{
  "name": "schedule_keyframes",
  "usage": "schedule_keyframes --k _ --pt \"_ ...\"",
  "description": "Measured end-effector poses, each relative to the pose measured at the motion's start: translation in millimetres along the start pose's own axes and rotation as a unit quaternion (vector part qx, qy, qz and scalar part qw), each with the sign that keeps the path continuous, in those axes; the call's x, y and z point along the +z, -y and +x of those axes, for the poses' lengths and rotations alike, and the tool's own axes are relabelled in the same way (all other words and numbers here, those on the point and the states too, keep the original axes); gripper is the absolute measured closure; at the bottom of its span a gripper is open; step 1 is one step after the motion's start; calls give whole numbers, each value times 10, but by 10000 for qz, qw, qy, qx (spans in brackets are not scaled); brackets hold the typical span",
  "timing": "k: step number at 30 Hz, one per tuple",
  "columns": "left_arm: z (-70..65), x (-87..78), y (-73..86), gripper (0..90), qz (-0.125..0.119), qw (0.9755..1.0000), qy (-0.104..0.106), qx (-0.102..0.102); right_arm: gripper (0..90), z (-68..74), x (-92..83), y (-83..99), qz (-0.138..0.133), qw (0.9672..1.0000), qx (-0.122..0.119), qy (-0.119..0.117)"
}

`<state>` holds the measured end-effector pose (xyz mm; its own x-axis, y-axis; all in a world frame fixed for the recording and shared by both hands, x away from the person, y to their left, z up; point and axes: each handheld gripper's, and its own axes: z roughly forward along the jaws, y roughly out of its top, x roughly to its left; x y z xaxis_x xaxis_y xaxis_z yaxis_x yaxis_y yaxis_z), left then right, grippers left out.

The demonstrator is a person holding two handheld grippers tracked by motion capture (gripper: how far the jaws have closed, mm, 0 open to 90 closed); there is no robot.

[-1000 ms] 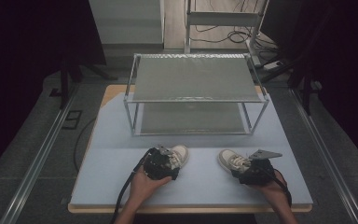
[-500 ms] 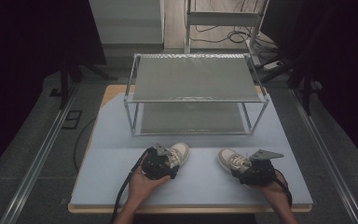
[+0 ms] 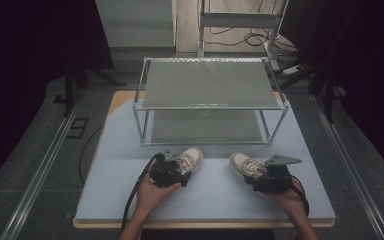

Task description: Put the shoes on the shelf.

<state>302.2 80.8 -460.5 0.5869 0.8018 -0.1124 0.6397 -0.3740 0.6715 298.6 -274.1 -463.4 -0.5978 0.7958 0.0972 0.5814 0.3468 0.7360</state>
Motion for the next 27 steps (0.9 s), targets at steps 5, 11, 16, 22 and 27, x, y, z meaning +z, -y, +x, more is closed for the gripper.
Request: schedule_keyframes --k 5,11,16,22,27 --pt "53 21 -18 269 -19 9999 0 -105 261 -5 28 -74 -54 10000 30 -27" --pt "117 49 -64 270 -28 9998 6 -191 261 -2 101 -196 -147 9998 98 -38" --pt "151 66 -133 269 -53 9997 -10 -228 261 -1 150 -279 -190 9996 192 -73" --pt "192 98 -241 270 -79 9996 14 -286 261 7 228 -410 -156 9996 227 -62" --pt "234 142 -323 270 -90 9994 -14 -342 262 4 304 -508 -123 9996 239 -20"
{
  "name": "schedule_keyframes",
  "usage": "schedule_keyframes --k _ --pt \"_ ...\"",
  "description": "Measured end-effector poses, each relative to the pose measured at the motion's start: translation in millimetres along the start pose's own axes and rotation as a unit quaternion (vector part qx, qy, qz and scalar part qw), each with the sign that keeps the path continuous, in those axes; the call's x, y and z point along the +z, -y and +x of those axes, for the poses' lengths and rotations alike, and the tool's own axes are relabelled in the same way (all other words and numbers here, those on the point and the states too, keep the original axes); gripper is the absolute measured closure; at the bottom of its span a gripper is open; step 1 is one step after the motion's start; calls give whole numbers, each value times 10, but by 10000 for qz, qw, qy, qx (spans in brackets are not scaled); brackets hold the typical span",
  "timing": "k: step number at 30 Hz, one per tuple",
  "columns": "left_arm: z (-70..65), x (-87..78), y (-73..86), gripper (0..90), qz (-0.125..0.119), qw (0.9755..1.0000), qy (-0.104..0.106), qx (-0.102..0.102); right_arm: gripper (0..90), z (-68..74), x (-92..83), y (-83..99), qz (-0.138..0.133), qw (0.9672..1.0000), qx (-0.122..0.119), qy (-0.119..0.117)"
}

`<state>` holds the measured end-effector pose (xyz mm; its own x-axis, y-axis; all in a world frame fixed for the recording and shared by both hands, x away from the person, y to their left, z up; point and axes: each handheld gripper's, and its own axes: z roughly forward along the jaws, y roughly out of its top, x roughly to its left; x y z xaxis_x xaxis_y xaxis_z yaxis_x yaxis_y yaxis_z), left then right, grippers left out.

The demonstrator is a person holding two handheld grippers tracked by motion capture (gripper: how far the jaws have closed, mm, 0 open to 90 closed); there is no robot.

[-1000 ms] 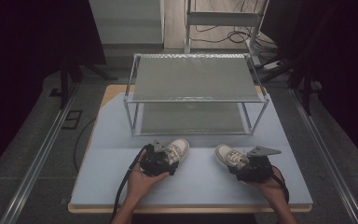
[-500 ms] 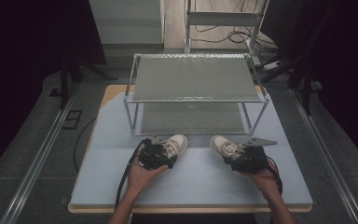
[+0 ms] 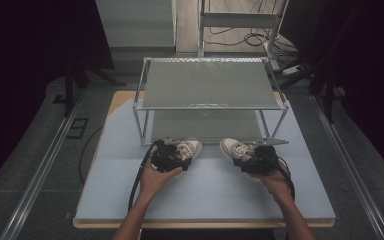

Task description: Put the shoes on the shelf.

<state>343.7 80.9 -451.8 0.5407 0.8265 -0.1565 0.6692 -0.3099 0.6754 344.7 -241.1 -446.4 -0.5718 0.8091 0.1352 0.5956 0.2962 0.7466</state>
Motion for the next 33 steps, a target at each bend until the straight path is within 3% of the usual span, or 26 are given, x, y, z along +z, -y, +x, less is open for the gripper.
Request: schedule_keyframes --k 33 --pt "104 192 -324 270 -4 9998 -157 -108 262 -43 387 -381 15 9997 147 172"
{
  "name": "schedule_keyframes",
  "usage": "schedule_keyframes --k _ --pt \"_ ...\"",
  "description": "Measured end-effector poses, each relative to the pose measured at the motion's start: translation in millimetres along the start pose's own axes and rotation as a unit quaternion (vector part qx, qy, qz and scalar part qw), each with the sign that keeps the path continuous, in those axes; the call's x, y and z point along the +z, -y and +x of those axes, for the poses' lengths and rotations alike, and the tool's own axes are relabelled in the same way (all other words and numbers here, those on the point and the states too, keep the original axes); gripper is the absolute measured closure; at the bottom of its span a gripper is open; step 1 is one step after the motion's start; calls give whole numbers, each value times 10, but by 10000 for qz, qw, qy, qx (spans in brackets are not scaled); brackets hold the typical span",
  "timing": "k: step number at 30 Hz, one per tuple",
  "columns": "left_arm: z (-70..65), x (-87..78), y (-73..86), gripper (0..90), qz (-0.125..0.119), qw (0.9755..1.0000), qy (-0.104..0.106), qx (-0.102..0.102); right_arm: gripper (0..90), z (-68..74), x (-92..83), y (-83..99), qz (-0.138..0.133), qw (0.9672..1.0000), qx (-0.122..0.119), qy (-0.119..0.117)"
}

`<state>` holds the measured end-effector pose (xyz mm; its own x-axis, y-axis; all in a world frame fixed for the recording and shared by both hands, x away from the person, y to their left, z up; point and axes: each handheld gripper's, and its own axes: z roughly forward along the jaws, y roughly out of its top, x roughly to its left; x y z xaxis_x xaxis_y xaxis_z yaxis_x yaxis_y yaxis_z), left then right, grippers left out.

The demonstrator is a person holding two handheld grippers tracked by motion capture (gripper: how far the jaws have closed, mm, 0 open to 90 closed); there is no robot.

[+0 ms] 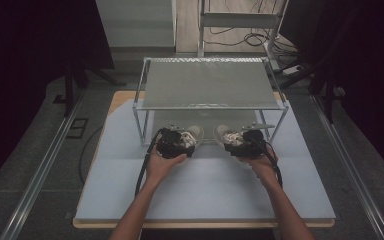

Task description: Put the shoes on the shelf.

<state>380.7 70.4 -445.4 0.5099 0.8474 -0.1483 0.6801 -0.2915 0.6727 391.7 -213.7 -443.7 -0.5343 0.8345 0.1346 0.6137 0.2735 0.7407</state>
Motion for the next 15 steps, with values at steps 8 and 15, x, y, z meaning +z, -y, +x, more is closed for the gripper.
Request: schedule_keyframes --k 8,15 --pt "37 66 -41 270 14 10000 -8 -42 262 -19 71 -35 -25 10000 84 23" --pt "72 161 -55 270 43 9998 -13 -181 262 -50 146 -58 -11 9998 179 86"
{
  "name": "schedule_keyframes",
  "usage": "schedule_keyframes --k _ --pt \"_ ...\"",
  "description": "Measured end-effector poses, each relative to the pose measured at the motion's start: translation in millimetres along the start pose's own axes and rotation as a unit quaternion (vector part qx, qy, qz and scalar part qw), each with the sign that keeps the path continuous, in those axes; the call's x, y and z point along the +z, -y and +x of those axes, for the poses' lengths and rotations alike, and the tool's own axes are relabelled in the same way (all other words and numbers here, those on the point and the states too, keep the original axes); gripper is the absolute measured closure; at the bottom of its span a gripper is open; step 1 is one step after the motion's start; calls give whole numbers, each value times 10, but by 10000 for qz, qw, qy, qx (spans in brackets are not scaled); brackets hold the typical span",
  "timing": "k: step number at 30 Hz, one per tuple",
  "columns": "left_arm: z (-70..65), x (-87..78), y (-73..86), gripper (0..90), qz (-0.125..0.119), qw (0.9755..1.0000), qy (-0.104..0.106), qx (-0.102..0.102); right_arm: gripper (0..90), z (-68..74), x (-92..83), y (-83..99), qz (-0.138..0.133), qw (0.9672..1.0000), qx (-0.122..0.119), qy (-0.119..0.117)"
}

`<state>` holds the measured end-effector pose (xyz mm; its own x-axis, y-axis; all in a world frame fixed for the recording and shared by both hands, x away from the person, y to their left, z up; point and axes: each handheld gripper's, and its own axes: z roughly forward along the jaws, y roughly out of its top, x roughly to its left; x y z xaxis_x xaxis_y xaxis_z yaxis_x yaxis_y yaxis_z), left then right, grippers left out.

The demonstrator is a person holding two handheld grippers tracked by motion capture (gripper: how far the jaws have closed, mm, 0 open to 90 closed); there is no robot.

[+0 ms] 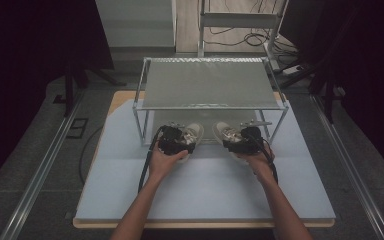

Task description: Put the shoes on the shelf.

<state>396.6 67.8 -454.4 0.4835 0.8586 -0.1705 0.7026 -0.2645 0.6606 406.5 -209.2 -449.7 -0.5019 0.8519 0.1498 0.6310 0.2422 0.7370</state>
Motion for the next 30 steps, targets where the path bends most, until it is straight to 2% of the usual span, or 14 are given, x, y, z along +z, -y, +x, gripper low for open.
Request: schedule_keyframes --k 3,7,9,10,12,14,15,19,27,28,29,30 --pt "-2 33 -2 270 -10 9999 29 -102 262 3 29 -26 9 10000 18 2" --pt "16 82 -11 270 -35 10000 11 -24 262 31 48 -69 -9 10000 -2 -1" --pt "6 101 -9 270 -35 9999 31 -149 261 46 67 -88 -10 10000 -6 0" --pt "6 111 -11 270 -31 9999 14 -146 261 48 71 -90 -1 10000 -7 3" --pt "29 123 -22 270 -30 10000 -4 -2 262 53 97 -94 17 10000 -4 24" --pt "27 134 -32 269 -17 10000 -22 -5 262 47 126 -92 38 10000 11 44" --pt "28 143 -46 269 4 10000 -60 62 262 43 138 -89 52 10000 15 57" --pt "0 195 -98 269 -1 9999 -87 -71 261 23 212 -79 102 9998 103 96" --pt "32 304 -194 268 46 9998 -201 -83 261 5 336 -99 79 9994 251 230" --pt "58 317 -211 269 67 9997 -217 44 261 0 358 -101 78 9993 273 254" --pt "56 333 -222 269 61 9997 -220 -51 260 -6 378 -107 111 9992 289 243" --pt "64 340 -231 268 66 9997 -214 -44 260 -6 401 -114 114 9992 310 244"
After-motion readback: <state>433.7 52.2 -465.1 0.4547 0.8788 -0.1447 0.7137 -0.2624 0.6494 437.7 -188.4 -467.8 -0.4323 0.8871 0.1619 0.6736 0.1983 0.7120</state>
